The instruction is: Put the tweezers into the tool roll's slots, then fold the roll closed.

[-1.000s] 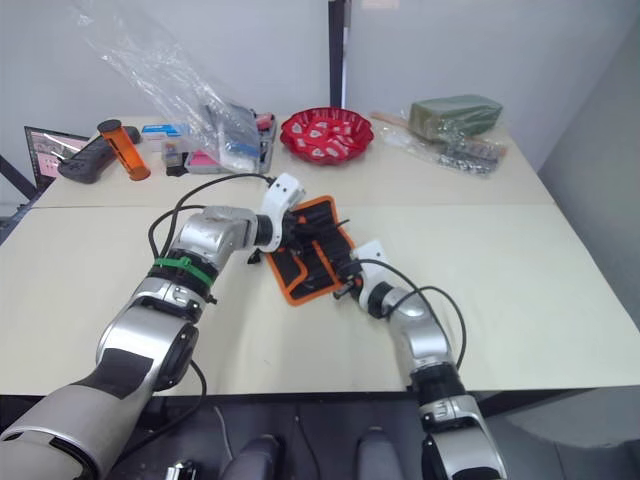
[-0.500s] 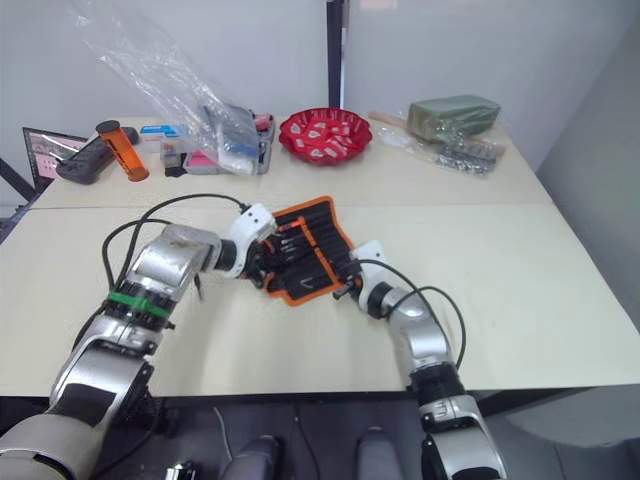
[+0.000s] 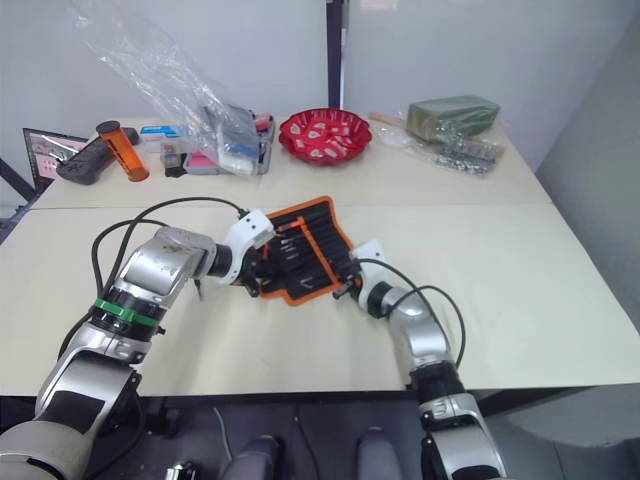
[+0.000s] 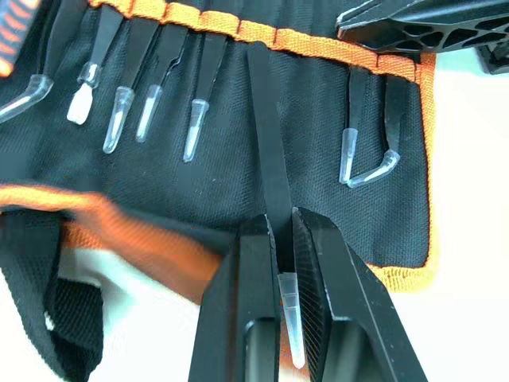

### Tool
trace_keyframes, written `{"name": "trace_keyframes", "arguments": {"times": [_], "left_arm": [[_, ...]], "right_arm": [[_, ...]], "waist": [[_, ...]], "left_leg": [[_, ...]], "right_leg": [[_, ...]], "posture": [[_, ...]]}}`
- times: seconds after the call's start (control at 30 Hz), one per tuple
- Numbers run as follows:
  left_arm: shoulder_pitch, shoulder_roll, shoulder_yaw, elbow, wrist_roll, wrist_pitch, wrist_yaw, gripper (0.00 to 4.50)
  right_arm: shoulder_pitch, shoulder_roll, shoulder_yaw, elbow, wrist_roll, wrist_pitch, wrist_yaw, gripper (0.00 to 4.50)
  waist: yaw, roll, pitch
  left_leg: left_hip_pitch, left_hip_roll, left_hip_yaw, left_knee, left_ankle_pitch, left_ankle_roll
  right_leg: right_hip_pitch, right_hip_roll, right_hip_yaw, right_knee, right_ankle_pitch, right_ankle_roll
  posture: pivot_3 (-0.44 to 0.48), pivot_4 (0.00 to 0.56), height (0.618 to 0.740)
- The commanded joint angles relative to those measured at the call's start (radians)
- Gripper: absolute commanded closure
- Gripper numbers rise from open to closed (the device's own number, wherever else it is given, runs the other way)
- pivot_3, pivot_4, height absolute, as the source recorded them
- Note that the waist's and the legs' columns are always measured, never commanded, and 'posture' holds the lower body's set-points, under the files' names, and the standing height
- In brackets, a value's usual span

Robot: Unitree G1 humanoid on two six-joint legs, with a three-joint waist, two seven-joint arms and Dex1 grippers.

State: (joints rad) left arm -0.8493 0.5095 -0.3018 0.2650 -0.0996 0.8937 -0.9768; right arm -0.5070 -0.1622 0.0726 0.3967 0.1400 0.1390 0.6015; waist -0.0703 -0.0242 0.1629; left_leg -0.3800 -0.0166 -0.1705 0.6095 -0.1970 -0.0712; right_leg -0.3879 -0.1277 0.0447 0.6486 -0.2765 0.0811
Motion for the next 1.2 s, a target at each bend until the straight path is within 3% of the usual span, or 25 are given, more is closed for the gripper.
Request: {"name": "trace_keyframes", "arguments": {"times": [0.03, 0.27, 0.47, 0.8, 1.2], "left_arm": [[-0.052, -0.005, -0.006, 0.051, 0.015, -0.042, 0.001, 4.45], [-0.120, -0.043, -0.045, 0.203, 0.047, -0.120, -0.017, 4.45], [-0.105, -0.007, -0.096, 0.165, 0.058, -0.112, -0.095, 4.45], [-0.135, 0.020, -0.087, 0.202, 0.080, -0.132, -0.109, 4.45], [-0.195, -0.056, -0.097, 0.328, 0.103, -0.204, -0.109, 4.45]], "right_arm": [[0.017, 0.000, 0.010, 0.031, -0.009, 0.022, -0.003, 4.50], [0.016, 0.003, 0.014, 0.031, -0.011, 0.021, -0.004, 4.50], [0.022, -0.002, 0.011, 0.027, -0.011, 0.021, -0.006, 4.50], [0.028, 0.002, 0.015, 0.023, -0.010, 0.019, -0.006, 4.50], [0.040, 0.001, 0.018, 0.007, -0.012, 0.024, -0.013, 4.50]], "waist": [[0.000, 0.000, 0.000], [0.000, 0.000, 0.000], [-0.002, 0.000, 0.000], [-0.001, 0.000, 0.000], [0.002, 0.000, 0.000]], "left_leg": [[0.000, 0.000, 0.000, 0.000, 0.000, 0.000], [0.000, 0.000, 0.000, 0.001, 0.000, 0.000], [0.000, 0.000, 0.000, 0.000, 0.000, 0.000], [0.000, 0.000, 0.000, 0.000, 0.000, 0.000], [-0.001, 0.000, 0.000, 0.001, 0.000, 0.000]], "right_leg": [[0.000, 0.000, 0.000, 0.000, 0.000, 0.000], [0.000, 0.000, 0.000, 0.000, 0.000, 0.001], [0.000, 0.000, 0.000, 0.000, 0.000, 0.000], [0.000, 0.000, 0.000, 0.000, -0.001, 0.001], [0.000, 0.000, 0.000, 0.000, -0.001, 0.001]], "posture": [[0.000, 0.150, 0.740], [0.000, 0.150, 0.740], [0.000, 0.150, 0.740], [0.000, 0.150, 0.740], [0.000, 0.150, 0.740]]}}
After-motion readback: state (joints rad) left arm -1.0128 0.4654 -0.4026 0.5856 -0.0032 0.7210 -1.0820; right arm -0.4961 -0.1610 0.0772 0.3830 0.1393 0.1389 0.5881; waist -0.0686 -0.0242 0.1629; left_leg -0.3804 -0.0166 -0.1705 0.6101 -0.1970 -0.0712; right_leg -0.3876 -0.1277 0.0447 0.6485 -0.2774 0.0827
